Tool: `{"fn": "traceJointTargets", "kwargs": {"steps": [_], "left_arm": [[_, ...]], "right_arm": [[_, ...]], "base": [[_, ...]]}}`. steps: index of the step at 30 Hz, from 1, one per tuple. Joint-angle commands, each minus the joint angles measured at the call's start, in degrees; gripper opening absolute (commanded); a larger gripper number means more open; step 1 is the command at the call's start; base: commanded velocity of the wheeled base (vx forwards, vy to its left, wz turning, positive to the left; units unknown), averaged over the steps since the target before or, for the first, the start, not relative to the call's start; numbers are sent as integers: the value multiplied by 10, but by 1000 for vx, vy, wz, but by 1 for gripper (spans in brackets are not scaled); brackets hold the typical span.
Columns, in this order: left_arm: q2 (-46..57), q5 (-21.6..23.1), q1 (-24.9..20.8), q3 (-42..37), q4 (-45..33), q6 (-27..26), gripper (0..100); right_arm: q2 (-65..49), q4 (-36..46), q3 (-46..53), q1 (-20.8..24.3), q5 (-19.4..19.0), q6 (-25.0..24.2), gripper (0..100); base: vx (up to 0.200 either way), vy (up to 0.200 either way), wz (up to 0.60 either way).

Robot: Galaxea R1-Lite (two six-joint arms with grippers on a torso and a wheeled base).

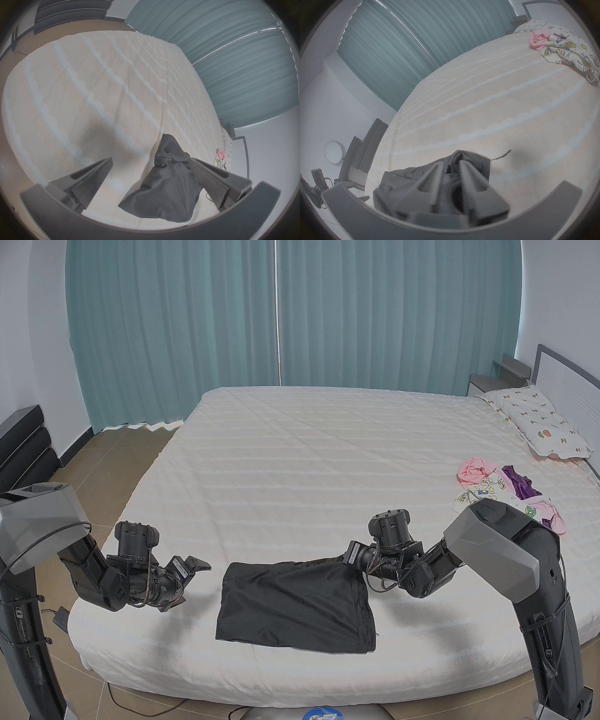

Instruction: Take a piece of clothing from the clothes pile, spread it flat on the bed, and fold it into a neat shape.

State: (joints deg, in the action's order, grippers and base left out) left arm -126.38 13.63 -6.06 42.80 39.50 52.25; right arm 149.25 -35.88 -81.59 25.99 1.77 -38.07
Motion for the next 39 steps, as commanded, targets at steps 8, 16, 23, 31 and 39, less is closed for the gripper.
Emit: {"fn": "traceJointTargets", "kwargs": {"steps": [8, 16, 23, 31, 39], "left_arm": [[-1, 0, 0, 0, 1, 0, 100], [-1, 0, 0, 0, 0, 0, 100], [-2, 0, 0, 0, 0, 0, 100], [-3, -1, -1, 2, 0, 0, 100], [-1, -1, 0, 4, 1, 12, 100]], "right_arm": [[0, -7, -14, -27, 3, -16, 0], [-24, -16, 28, -22, -10, -31, 100], [-31, -37, 36, -12, -12, -31, 100], [-8, -38, 33, 11, -19, -30, 100], [-5, -38, 26, 6, -12, -31, 0]], "base": [[0, 0, 0], [0, 0, 0], [0, 0, 0], [0, 0, 0], [0, 0, 0]]}}
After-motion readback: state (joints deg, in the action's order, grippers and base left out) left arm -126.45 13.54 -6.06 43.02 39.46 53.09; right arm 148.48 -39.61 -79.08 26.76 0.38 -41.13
